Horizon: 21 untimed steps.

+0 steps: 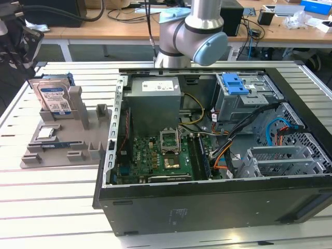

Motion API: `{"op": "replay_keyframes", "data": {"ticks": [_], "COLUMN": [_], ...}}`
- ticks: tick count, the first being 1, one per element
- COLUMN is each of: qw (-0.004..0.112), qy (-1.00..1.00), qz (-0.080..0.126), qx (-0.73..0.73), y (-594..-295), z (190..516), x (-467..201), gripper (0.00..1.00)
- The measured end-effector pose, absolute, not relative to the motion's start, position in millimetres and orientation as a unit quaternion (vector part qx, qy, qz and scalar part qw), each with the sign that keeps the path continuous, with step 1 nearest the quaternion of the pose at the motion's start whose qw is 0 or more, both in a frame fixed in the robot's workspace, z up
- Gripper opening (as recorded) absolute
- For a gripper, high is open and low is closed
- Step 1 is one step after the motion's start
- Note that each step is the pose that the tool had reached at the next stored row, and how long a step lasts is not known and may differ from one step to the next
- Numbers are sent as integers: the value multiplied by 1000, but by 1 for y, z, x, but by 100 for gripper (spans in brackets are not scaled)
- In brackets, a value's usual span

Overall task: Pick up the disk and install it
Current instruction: 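Reach for the disk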

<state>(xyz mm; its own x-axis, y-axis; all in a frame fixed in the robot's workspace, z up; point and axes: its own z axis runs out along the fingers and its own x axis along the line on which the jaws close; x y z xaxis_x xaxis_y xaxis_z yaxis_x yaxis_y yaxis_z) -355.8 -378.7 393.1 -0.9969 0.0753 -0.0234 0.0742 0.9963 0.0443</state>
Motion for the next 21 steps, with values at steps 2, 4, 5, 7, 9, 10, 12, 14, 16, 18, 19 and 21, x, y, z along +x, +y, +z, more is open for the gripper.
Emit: {"op": "replay_keyframes", "data": {"ticks": [2,4,5,7,9,10,12,14,16,18,19,21], "qw": [12,13,12,12,12,13,13,12,12,13,12,12], "qy": [999,999,999,999,999,999,999,999,999,999,999,999], "qz": [22,22,22,22,22,22,22,22,22,22,22,22], "qx": [37,37,37,37,37,37,37,37,37,37,37,37], "y": [-378,-378,-378,-377,-377,-376,-373,-369,-365,-360,-357,-349], "z": [393,393,393,393,393,393,393,393,393,393,393,393], "x": [-359,-362,-364,-368,-372,-375,-378,-382,-386,-387,-387,-387], "gripper": [11,11,11,11,11,11,11,11,11,11,11,11]}}
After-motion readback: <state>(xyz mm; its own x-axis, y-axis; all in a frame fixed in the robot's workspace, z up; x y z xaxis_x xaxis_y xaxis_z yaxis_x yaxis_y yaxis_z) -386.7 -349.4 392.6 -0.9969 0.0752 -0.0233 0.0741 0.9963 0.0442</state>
